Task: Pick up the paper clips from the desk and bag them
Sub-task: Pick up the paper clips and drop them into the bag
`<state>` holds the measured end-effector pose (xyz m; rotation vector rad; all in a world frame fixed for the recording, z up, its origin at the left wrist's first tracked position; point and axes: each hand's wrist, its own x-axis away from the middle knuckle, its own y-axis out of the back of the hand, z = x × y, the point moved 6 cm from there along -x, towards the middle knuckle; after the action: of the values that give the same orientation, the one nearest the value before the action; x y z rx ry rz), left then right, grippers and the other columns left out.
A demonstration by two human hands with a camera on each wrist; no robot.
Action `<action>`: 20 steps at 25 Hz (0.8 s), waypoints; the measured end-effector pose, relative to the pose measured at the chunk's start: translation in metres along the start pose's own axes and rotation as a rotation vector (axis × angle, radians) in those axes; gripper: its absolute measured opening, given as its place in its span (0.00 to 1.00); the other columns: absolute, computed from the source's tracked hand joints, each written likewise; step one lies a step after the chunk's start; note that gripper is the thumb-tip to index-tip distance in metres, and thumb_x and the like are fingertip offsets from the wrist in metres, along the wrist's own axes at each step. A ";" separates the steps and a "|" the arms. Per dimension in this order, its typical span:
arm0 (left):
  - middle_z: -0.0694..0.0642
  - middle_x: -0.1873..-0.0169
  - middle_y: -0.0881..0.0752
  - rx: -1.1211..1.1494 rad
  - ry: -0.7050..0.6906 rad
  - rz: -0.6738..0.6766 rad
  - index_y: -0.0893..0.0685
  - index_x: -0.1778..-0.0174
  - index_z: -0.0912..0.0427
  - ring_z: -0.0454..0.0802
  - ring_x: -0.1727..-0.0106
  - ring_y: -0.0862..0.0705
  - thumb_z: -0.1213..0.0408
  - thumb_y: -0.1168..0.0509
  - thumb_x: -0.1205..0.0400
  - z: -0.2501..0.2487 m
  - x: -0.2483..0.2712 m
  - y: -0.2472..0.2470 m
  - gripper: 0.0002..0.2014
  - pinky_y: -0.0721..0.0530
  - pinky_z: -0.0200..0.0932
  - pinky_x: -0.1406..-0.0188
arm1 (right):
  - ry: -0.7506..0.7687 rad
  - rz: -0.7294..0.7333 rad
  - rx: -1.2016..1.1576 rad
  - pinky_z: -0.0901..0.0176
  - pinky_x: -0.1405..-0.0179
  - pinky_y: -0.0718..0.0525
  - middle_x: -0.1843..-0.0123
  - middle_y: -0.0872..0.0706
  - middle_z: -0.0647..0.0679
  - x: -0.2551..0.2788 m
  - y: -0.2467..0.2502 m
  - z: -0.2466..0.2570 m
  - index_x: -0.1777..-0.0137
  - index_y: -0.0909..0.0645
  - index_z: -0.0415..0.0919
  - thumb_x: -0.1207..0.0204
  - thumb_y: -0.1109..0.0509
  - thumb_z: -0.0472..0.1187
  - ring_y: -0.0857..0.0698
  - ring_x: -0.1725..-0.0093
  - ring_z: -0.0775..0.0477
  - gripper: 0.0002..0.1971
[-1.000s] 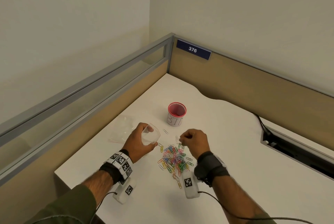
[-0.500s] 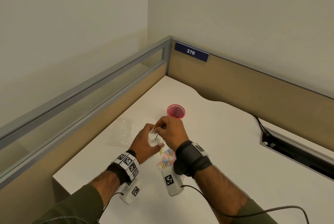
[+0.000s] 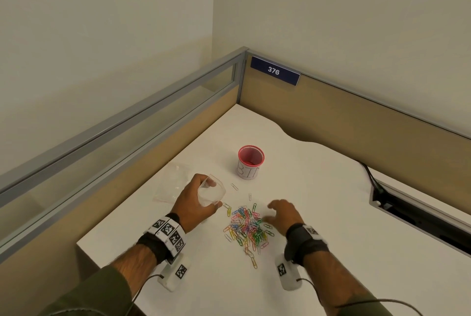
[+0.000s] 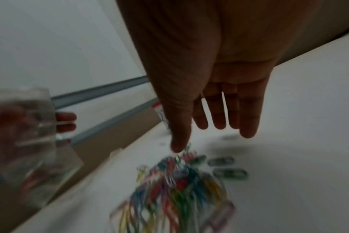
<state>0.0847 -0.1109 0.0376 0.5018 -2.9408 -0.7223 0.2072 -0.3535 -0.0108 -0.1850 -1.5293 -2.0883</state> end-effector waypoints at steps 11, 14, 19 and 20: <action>0.47 0.40 0.19 0.012 0.006 -0.004 0.26 0.41 0.50 0.49 0.33 0.21 0.61 0.20 0.29 0.004 0.008 0.005 0.25 0.15 0.55 0.35 | 0.233 0.029 0.332 0.47 0.40 0.18 0.37 0.23 0.42 0.016 -0.057 0.047 0.38 0.22 0.42 0.21 0.36 0.41 0.23 0.36 0.38 0.13; 0.47 0.41 0.19 0.023 0.006 -0.010 0.26 0.41 0.51 0.49 0.33 0.20 0.61 0.20 0.29 0.003 0.008 0.006 0.26 0.15 0.53 0.36 | 0.213 -0.009 0.313 0.54 0.46 0.20 0.41 0.19 0.39 0.014 -0.051 0.046 0.43 0.21 0.38 0.21 0.40 0.35 0.18 0.41 0.38 0.10; 0.47 0.41 0.19 0.009 0.009 -0.019 0.26 0.41 0.50 0.49 0.34 0.20 0.61 0.20 0.29 0.004 0.005 0.006 0.26 0.18 0.53 0.32 | 0.113 -0.085 0.064 0.55 0.47 0.16 0.48 0.11 0.42 0.008 -0.023 0.034 0.50 0.15 0.38 0.23 0.35 0.34 0.14 0.49 0.42 0.07; 0.47 0.41 0.19 0.008 0.011 -0.020 0.27 0.41 0.49 0.49 0.34 0.20 0.61 0.20 0.29 0.003 0.005 0.005 0.26 0.17 0.54 0.32 | 0.108 -0.114 -0.011 0.53 0.47 0.14 0.50 0.10 0.42 0.008 -0.015 0.032 0.52 0.14 0.39 0.24 0.33 0.34 0.13 0.51 0.43 0.06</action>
<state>0.0785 -0.1070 0.0367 0.5344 -2.9343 -0.7078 0.1864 -0.3238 -0.0085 0.0116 -1.4960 -2.1576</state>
